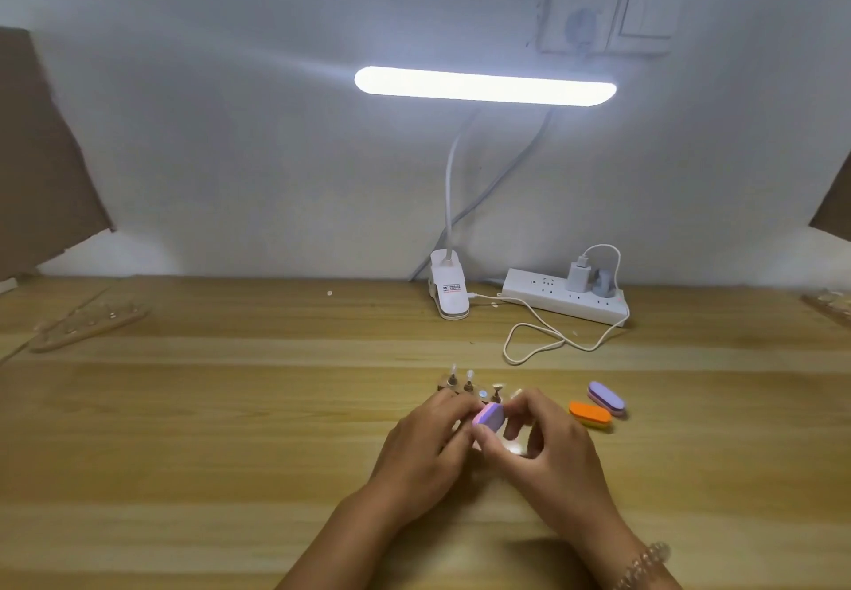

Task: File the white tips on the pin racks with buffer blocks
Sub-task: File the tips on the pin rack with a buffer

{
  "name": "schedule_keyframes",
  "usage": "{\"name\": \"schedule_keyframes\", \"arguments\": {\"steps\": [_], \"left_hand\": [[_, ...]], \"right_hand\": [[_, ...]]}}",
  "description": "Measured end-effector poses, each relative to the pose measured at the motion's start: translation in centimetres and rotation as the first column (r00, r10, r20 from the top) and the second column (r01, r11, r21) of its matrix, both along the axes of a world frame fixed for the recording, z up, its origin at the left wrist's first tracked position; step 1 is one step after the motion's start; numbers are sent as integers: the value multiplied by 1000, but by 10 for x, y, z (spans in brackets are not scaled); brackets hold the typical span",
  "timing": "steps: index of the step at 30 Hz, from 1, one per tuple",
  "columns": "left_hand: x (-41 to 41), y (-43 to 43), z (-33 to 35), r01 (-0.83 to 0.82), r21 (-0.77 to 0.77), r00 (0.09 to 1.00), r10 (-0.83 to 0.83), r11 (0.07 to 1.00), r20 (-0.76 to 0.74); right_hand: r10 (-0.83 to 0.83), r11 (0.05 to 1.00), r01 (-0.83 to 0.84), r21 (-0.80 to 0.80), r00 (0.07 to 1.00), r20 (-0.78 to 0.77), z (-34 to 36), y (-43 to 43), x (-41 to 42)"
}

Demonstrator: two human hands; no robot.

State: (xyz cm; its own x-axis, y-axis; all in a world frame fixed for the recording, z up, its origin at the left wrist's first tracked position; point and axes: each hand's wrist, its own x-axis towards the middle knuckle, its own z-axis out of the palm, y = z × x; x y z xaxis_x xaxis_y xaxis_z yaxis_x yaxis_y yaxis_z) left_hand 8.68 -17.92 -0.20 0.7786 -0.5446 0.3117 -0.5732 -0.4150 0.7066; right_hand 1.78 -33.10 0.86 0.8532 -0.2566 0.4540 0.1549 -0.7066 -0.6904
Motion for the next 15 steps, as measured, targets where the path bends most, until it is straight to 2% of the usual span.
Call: {"name": "schedule_keyframes", "arguments": {"steps": [2, 7, 10, 13, 15], "left_hand": [[0, -1, 0, 1, -13, 1000, -1, 1000, 1], [2, 0, 0, 14, -59, 999, -17, 998, -50], [1, -2, 0, 25, -79, 999, -29, 997, -44], [0, -4, 0, 17, -165, 997, -28, 986, -66], [1, -3, 1, 7, -197, 996, -25, 980, -91]], "right_hand": [[-74, 996, 73, 44, 997, 14, 0, -1, 3], [-36, 992, 39, -118, 999, 28, -2, 2, -2], [-105, 994, 106, -22, 993, 60, 2, 1, 2], [-219, 972, 204, 120, 968, 126, 4, -2, 4], [-213, 972, 192, 138, 964, 158, 3, -2, 2]]}}
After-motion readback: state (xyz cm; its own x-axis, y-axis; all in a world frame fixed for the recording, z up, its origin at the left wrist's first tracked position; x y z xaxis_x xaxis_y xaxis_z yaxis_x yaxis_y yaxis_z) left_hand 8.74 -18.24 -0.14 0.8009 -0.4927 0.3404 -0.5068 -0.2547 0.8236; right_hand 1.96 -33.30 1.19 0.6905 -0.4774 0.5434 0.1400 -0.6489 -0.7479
